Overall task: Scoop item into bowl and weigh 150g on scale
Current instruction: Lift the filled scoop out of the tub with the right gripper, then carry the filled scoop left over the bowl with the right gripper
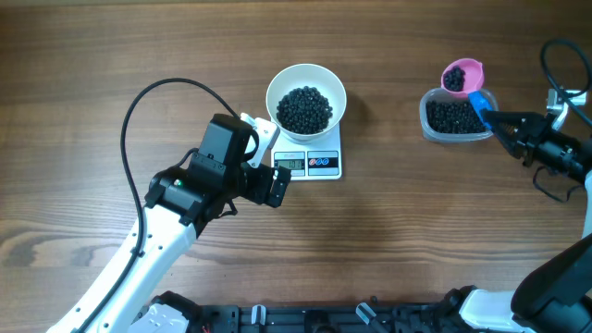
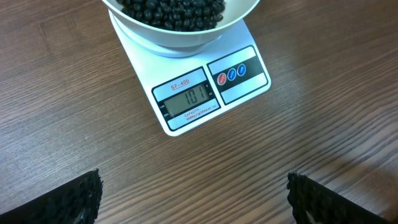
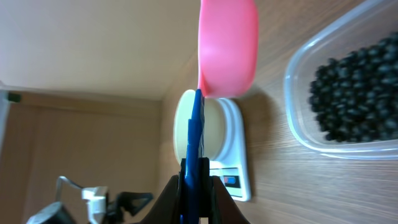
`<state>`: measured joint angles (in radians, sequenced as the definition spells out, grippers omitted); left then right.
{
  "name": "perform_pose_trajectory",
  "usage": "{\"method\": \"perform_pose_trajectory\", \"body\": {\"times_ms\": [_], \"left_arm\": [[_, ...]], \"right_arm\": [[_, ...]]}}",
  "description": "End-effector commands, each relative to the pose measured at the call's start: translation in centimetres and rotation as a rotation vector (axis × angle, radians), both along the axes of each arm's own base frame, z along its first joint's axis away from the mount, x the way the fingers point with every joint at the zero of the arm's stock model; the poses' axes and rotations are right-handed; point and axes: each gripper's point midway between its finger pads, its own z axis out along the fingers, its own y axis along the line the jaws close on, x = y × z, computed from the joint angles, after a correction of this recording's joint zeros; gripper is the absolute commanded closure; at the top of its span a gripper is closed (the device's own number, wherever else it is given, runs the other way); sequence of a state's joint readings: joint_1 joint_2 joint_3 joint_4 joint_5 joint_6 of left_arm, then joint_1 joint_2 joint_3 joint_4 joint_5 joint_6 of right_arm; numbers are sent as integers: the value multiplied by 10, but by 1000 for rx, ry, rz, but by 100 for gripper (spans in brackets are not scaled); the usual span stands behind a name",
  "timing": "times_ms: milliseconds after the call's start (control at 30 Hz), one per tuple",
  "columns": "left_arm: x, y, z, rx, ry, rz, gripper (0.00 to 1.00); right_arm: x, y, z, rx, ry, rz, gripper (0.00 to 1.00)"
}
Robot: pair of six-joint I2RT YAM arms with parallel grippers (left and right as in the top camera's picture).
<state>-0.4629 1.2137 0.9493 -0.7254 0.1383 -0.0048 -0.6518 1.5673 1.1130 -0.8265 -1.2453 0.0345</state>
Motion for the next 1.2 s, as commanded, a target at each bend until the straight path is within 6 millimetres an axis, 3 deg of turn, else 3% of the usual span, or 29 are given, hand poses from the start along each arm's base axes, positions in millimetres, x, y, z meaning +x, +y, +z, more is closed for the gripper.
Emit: {"method": "perform_pose_trajectory", "body": {"times_ms": [0,133,267,533,767,1167], "left_arm": [[4,-2,6,-3,-17,3,0],[4,-2,6,-2,-18,3,0],[4,-2,6,-3,-17,2,0],[4,-2,6,-3,-17,2,0],[4,-2,6,-3,-17,2,0],[4,-2,6,-2,-18,3,0]], "right_arm": [[-1,8,17,148,-40,28,96],[-2,12,21,189,-30,37,96],[0,31,21,190,-25,92,96],[8,109,26,157,-71,332,96],[14,156,36,120,-165,476,96],[25,192,12,-114,-238,520,96]]}}
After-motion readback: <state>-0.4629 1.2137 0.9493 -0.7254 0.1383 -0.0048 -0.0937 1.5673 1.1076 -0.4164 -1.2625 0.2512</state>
